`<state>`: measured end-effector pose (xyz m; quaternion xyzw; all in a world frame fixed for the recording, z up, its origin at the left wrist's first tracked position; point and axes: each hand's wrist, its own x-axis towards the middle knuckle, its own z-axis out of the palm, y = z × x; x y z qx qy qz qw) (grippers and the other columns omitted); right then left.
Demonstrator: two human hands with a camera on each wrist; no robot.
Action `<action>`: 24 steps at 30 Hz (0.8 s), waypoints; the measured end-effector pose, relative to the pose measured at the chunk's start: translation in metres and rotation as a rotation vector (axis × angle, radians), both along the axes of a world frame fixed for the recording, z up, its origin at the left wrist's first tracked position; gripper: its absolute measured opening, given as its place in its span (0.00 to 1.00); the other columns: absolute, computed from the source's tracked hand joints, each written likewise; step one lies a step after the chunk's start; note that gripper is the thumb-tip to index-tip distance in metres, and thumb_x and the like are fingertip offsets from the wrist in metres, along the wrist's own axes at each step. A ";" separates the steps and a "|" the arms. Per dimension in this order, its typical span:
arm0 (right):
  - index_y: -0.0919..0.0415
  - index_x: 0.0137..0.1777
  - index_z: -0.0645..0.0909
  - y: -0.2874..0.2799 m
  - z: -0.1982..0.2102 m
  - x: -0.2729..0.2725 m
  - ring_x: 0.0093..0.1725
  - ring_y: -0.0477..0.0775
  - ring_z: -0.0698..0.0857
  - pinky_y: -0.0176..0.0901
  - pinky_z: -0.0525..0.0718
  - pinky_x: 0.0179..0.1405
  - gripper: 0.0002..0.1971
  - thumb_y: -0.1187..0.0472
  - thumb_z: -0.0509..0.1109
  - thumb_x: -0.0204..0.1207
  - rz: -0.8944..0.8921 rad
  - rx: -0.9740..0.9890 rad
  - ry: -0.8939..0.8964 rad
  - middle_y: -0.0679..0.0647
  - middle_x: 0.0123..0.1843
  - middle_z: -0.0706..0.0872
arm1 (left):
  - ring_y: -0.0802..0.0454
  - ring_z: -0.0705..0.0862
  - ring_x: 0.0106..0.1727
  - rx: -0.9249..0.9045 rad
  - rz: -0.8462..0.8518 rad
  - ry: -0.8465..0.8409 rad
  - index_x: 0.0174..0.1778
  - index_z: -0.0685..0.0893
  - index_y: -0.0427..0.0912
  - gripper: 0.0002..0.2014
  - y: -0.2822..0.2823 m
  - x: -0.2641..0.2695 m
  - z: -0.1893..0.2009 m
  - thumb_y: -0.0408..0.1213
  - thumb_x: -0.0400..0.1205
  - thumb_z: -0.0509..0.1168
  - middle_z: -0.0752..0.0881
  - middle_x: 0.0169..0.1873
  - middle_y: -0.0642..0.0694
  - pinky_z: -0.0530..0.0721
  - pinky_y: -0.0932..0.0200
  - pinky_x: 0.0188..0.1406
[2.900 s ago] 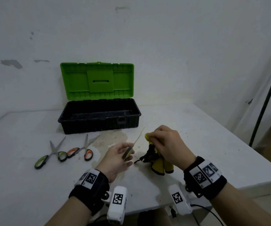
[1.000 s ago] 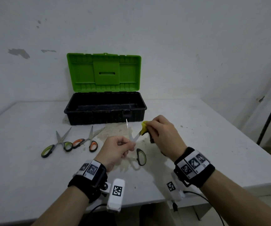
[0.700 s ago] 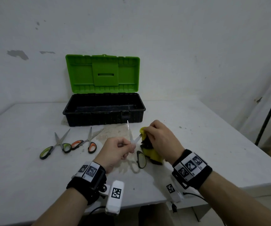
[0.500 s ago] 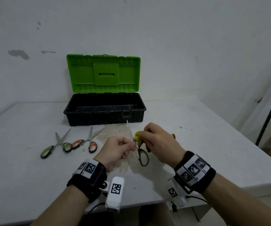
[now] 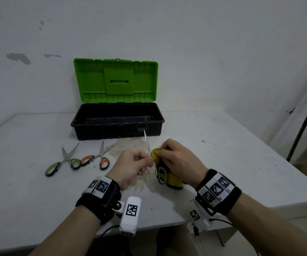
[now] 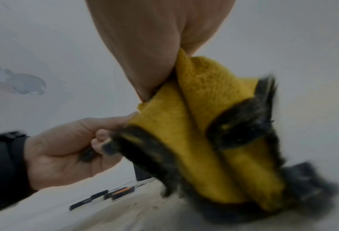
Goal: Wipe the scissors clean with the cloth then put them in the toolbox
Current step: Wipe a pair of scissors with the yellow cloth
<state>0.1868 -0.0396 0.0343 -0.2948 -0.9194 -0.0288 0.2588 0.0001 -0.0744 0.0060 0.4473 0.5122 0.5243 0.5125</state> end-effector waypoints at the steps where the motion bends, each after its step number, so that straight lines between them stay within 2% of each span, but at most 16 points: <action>1: 0.62 0.55 0.87 0.004 0.001 0.002 0.41 0.58 0.81 0.50 0.84 0.34 0.08 0.66 0.71 0.78 -0.029 0.001 0.037 0.58 0.46 0.80 | 0.57 0.74 0.23 -0.001 -0.002 -0.001 0.42 0.86 0.30 0.03 -0.001 0.000 0.000 0.25 0.81 0.71 0.87 0.29 0.41 0.72 0.66 0.22; 4: 0.64 0.50 0.88 0.014 0.008 0.007 0.38 0.57 0.80 0.52 0.85 0.35 0.06 0.67 0.69 0.79 -0.149 -0.004 0.169 0.58 0.46 0.80 | 0.58 0.74 0.22 -0.008 -0.003 -0.020 0.42 0.87 0.30 0.03 -0.002 0.000 -0.003 0.26 0.80 0.72 0.88 0.30 0.40 0.73 0.67 0.21; 6: 0.64 0.49 0.87 0.011 0.011 0.006 0.36 0.52 0.78 0.50 0.84 0.33 0.05 0.67 0.69 0.80 -0.128 0.013 0.208 0.57 0.46 0.79 | 0.57 0.74 0.22 -0.015 0.005 -0.034 0.42 0.87 0.30 0.03 -0.001 0.000 -0.004 0.26 0.80 0.72 0.88 0.30 0.40 0.73 0.67 0.21; 9: 0.62 0.53 0.87 -0.004 0.003 -0.002 0.38 0.53 0.79 0.48 0.83 0.29 0.07 0.65 0.69 0.79 -0.014 0.049 0.101 0.57 0.46 0.80 | 0.56 0.73 0.22 -0.004 0.002 -0.041 0.42 0.86 0.30 0.03 0.001 0.000 -0.002 0.26 0.81 0.71 0.87 0.29 0.40 0.72 0.66 0.21; 11: 0.62 0.55 0.87 -0.005 -0.002 -0.002 0.40 0.56 0.81 0.49 0.84 0.31 0.10 0.63 0.66 0.79 -0.001 0.022 0.082 0.58 0.47 0.80 | 0.57 0.73 0.22 0.006 -0.008 -0.028 0.40 0.86 0.31 0.04 0.001 0.000 -0.001 0.25 0.81 0.71 0.87 0.29 0.40 0.72 0.66 0.21; 15: 0.64 0.52 0.88 0.013 0.005 0.008 0.38 0.58 0.82 0.53 0.86 0.35 0.06 0.69 0.70 0.78 -0.159 0.017 0.219 0.59 0.46 0.81 | 0.57 0.74 0.22 0.006 -0.012 -0.017 0.40 0.87 0.32 0.04 -0.002 -0.001 -0.002 0.25 0.80 0.72 0.88 0.29 0.40 0.73 0.67 0.21; 17: 0.64 0.49 0.87 0.014 0.010 0.009 0.36 0.56 0.80 0.52 0.85 0.34 0.05 0.69 0.69 0.80 -0.164 0.012 0.261 0.58 0.45 0.80 | 0.57 0.74 0.23 0.004 -0.001 -0.002 0.41 0.87 0.31 0.03 -0.001 -0.001 -0.004 0.26 0.80 0.73 0.88 0.30 0.41 0.73 0.66 0.22; 21: 0.61 0.49 0.84 -0.002 0.004 -0.002 0.37 0.53 0.76 0.48 0.81 0.32 0.06 0.70 0.69 0.77 -0.044 0.021 0.107 0.56 0.46 0.76 | 0.55 0.76 0.25 0.082 0.016 0.140 0.39 0.88 0.35 0.04 0.001 -0.002 -0.003 0.29 0.80 0.74 0.88 0.28 0.44 0.76 0.63 0.25; 24: 0.59 0.51 0.85 -0.001 -0.003 -0.003 0.40 0.55 0.76 0.52 0.83 0.31 0.07 0.67 0.69 0.76 -0.080 -0.014 0.042 0.56 0.47 0.76 | 0.56 0.77 0.25 0.140 0.008 0.287 0.38 0.89 0.38 0.05 0.000 -0.002 -0.003 0.31 0.80 0.75 0.87 0.26 0.47 0.76 0.62 0.26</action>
